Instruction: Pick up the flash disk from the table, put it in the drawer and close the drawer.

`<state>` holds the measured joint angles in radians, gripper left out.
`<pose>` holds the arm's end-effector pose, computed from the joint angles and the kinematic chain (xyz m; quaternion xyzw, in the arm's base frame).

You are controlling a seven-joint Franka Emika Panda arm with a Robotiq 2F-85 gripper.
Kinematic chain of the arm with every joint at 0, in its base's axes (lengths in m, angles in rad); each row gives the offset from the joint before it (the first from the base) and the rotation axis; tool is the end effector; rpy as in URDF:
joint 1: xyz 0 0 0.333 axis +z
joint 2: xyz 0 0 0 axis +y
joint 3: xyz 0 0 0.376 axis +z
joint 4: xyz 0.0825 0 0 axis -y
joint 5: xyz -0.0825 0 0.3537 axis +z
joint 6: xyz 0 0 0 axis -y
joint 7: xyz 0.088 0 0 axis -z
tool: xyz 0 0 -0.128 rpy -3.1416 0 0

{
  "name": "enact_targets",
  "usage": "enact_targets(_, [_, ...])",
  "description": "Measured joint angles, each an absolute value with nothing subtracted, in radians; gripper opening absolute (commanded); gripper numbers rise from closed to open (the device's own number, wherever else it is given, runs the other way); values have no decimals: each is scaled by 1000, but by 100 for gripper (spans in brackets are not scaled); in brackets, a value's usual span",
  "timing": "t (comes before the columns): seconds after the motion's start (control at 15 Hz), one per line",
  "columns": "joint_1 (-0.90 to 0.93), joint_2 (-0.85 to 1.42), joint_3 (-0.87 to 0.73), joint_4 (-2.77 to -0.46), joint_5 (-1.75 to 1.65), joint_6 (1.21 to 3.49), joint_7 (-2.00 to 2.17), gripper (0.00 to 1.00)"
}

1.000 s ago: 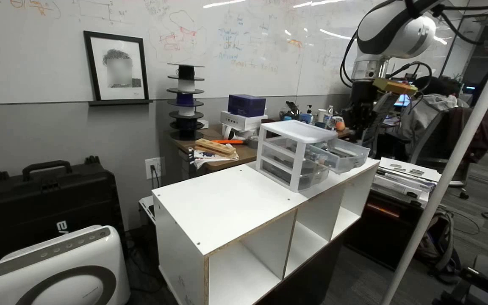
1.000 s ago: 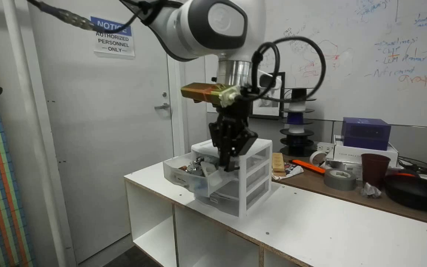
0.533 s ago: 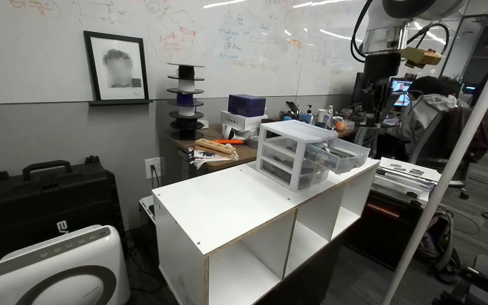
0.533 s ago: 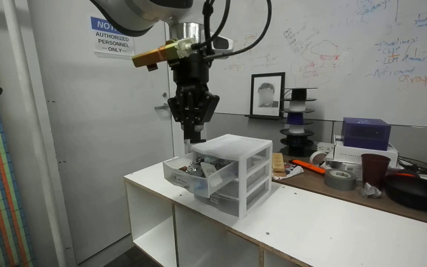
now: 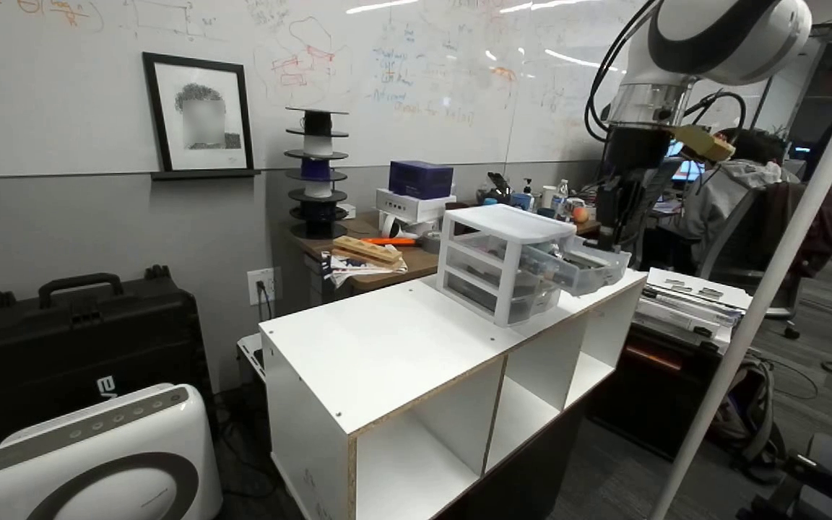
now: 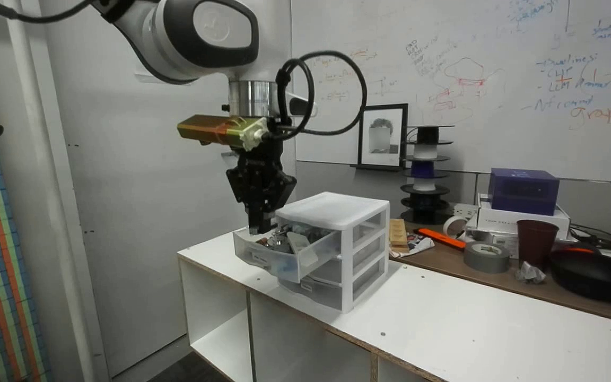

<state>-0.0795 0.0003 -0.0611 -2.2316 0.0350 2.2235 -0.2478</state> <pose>0.4947 -0.0683 0.4282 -0.9990 -0.0429 0.0014 0.0144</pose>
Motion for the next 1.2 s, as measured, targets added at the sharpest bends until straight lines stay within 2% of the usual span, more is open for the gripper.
enact_targets(0.07, [-80, 8, -62, -2248, 59, 2247, -266, 6])
enact_targets(0.13, [-80, 15, -62, -2263, 80, 2270, -283, 33])
enact_targets(0.2, [-80, 17, -62, -2272, 101, 2288, -300, 46])
enact_targets(0.67, [-79, 1, -60, -2296, 223, 2373, -398, 97])
enact_targets(0.73, [-78, -6, -59, -2297, 228, 2375, -400, 100])
enact_targets(1.2, [-49, -129, -56, -2338, 228, 2267, -390, 100])
